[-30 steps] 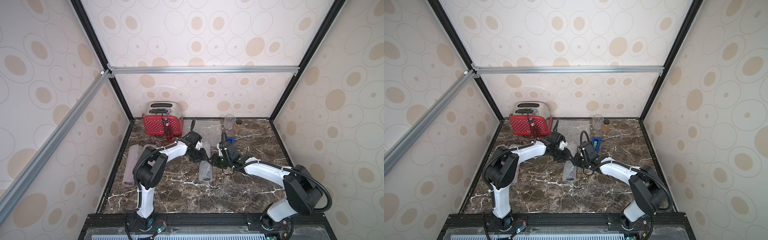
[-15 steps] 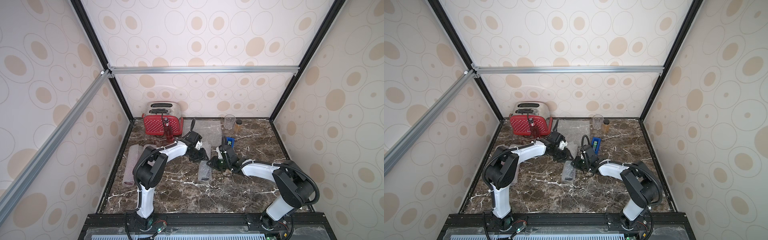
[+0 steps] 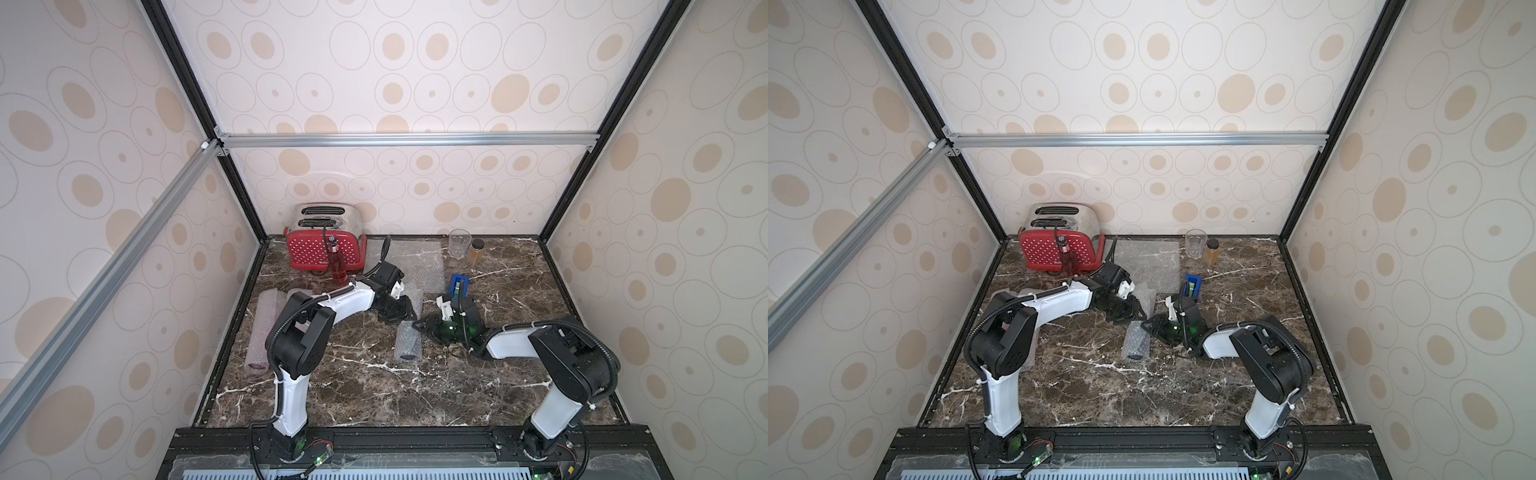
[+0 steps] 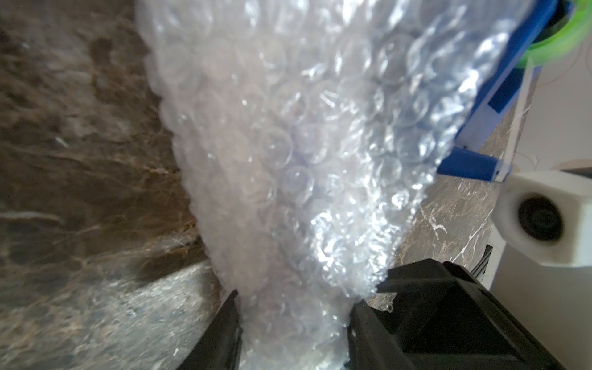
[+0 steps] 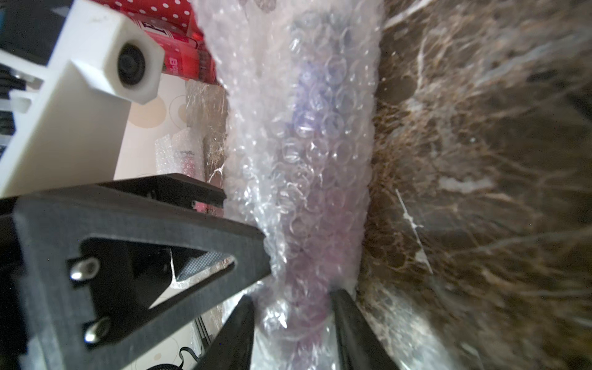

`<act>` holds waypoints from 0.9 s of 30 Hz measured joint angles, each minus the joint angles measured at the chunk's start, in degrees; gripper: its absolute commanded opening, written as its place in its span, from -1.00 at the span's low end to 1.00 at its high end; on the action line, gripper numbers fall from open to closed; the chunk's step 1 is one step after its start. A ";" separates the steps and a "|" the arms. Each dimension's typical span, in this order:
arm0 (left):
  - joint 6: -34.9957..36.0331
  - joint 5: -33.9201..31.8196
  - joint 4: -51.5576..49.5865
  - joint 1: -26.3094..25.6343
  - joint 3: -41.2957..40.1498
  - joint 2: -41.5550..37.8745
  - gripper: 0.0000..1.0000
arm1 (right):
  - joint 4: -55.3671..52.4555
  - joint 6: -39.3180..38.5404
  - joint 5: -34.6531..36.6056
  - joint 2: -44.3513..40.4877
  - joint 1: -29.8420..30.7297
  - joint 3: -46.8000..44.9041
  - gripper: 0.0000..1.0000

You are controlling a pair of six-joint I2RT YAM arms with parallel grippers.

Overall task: Wrap wine bottles in bubble wrap
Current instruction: Stick the tape on the bubble wrap, then move the bubble wrap to the center of the board.

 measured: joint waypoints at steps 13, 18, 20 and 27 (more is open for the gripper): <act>3.43 -0.76 -6.93 -0.55 0.85 -1.97 0.74 | -21.59 -6.78 5.16 -21.03 0.09 -1.79 0.04; 6.88 -0.85 -8.39 -0.55 -1.38 -6.97 0.87 | -32.20 -10.25 9.07 -30.75 -0.57 -1.75 0.08; 8.09 -0.85 -8.39 -0.55 -1.42 -7.45 0.90 | -35.60 -11.28 10.47 -33.27 -0.98 -1.75 0.09; 10.34 -2.47 -9.01 -1.11 -0.83 -2.19 0.93 | -43.36 -13.49 12.96 -36.76 -1.42 -1.66 0.12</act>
